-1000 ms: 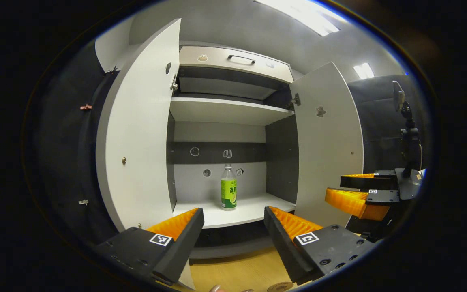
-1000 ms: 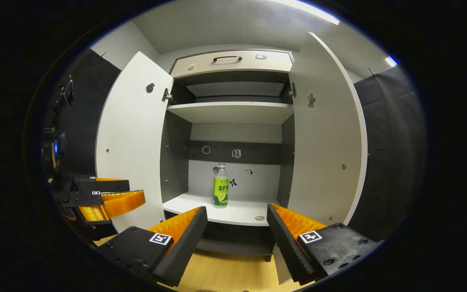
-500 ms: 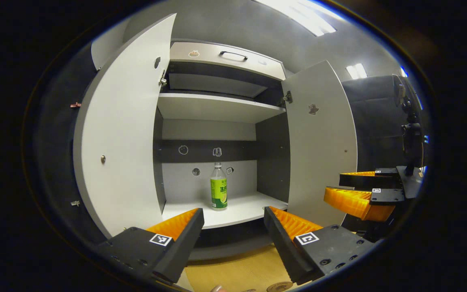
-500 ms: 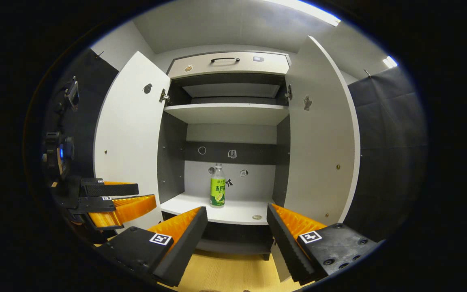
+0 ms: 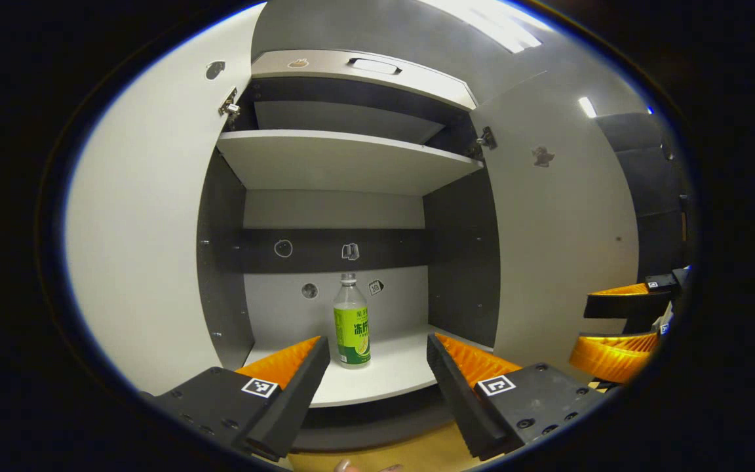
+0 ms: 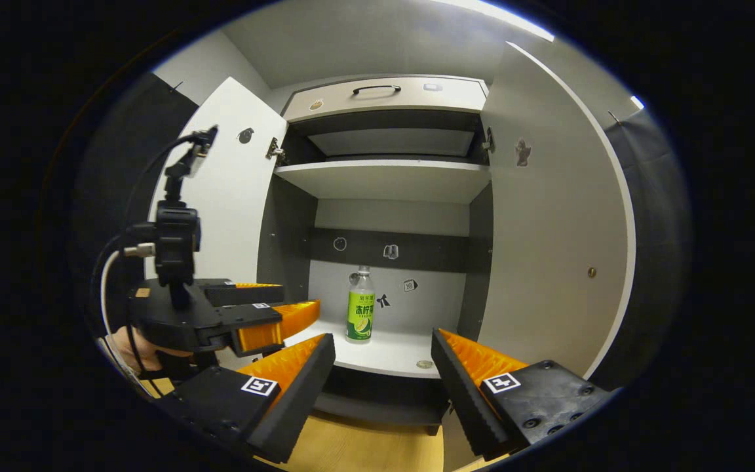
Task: Grasp the bottle in the cabinet with the left hand and place it on the coaster, then close the right door with the right hand and the left door with the left hand.
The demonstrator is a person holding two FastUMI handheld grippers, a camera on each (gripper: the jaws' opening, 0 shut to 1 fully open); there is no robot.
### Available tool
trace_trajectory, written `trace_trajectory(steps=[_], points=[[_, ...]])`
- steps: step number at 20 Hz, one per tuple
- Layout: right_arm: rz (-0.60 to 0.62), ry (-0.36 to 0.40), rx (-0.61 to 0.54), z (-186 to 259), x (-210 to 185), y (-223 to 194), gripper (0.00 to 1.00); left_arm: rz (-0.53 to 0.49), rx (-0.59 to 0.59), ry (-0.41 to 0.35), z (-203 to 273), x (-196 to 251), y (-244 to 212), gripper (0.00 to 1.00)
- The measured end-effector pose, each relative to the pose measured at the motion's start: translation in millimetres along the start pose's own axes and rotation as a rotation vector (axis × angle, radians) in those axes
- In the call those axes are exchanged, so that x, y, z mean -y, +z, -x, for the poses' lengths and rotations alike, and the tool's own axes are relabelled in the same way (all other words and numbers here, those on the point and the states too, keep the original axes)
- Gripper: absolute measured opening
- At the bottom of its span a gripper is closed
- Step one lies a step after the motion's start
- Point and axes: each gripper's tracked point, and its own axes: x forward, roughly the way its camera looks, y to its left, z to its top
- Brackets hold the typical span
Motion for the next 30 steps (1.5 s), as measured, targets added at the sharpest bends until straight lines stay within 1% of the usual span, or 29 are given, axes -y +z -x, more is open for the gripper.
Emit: trace_trajectory(steps=[2,5,12,14,18,21,24,27,30], points=[[0.012,0.013,0.007,-7,5,-3,0.98,-0.003,-0.005,0.002,-33,2,-6,0.95],[0.023,0.028,0.009,-16,9,-7,0.98,-0.019,-0.01,0.038,-74,-3,-16,0.95],[0.053,0.069,-0.005,-41,6,-21,0.98,-0.072,-0.03,0.08,-141,-19,-39,0.95],[0.064,0.079,-0.006,-45,6,-22,0.98,-0.073,-0.028,0.107,-156,-27,-43,0.94],[0.087,0.093,0.012,-54,10,-21,0.98,-0.024,-0.051,0.143,-178,-42,-59,0.94],[0.086,0.1,0.013,-62,13,-22,0.98,-0.015,-0.058,0.16,-190,-54,-66,0.94],[0.09,0.108,0.004,-70,14,-27,0.98,-0.013,-0.064,0.157,-203,-58,-69,0.94],[0.095,0.134,0.007,-75,9,-28,0.98,-0.017,-0.056,0.16,-212,-60,-68,0.94],[0.092,0.149,-0.001,-81,7,-31,0.98,-0.018,-0.05,0.142,-223,-57,-67,0.94]])
